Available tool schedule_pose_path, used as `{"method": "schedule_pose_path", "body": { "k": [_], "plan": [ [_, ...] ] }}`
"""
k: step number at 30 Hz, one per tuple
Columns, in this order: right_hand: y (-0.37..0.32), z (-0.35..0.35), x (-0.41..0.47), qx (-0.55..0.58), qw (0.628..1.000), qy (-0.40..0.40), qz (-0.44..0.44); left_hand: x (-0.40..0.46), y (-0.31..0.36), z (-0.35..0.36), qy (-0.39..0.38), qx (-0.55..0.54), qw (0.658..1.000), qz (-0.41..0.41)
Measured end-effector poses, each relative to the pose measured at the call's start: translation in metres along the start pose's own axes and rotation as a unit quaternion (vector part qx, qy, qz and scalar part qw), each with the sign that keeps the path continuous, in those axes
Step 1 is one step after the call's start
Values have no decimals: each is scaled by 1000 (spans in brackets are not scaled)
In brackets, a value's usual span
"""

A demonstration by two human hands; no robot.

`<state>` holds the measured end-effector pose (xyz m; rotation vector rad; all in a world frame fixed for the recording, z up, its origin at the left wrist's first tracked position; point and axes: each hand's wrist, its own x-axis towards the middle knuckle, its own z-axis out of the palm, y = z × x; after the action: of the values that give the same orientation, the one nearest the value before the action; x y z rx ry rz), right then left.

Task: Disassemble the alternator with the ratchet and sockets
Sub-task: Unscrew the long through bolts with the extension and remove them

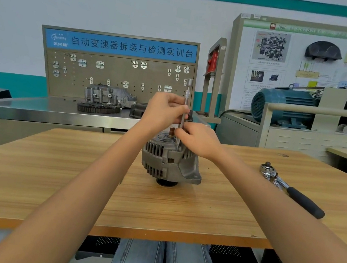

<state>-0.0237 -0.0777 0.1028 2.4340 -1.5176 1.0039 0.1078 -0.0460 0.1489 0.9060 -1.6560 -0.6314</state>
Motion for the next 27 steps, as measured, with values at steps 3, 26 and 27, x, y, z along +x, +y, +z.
{"method": "schedule_pose_path", "body": {
  "k": [3,26,27],
  "plan": [
    [1,2,0,5,1000,10,0,1,-1,-2,24,11,1000,-9],
    [0,2,0,27,999,28,-2,3,-8,-4,36,48,998,3],
    [0,2,-1,25,999,27,-6,2,-8,-5,33,51,998,5]
  ]
}}
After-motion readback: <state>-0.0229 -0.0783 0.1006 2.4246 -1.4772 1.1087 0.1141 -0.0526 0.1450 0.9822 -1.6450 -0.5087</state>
